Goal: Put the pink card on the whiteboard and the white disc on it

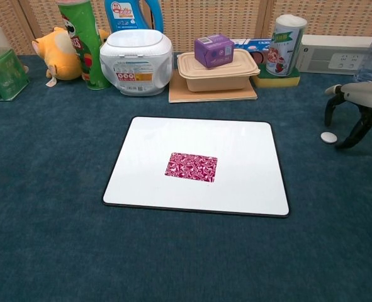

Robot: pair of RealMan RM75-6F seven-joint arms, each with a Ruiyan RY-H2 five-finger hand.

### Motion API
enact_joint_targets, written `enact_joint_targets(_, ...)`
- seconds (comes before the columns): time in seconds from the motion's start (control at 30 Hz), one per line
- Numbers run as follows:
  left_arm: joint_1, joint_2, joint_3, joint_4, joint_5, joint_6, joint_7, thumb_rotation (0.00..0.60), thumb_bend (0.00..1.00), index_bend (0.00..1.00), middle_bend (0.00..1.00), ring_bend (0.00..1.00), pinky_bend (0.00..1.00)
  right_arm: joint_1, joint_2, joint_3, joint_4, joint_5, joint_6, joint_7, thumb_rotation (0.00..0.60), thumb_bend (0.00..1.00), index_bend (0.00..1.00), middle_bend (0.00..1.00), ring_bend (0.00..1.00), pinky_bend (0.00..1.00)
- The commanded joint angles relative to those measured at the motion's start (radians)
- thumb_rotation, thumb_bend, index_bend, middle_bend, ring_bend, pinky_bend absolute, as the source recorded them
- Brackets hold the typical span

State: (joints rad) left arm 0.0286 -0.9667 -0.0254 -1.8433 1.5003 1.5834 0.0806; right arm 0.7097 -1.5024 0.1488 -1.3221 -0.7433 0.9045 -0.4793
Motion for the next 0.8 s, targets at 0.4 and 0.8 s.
enact_joint_targets(0.4,-0.002,-0.004,0.000,-0.004,-0.004,-0.005,0.011,0.600,0.07,0.00,0.00,0.00,0.00,0.009,-0.006,0.018,0.018,0.002,-0.016,0.013,0.585,0.30,0.42,0.03,0.00,0.03)
enact_joint_targets(0.8,-0.002,-0.005,0.000,-0.006,-0.005,-0.004,0.016,0.600,0.07,0.00,0.00,0.00,0.00,0.019,-0.008,0.013,0.030,0.043,-0.046,-0.001,0.583,0.30,0.42,0.03,0.00,0.03)
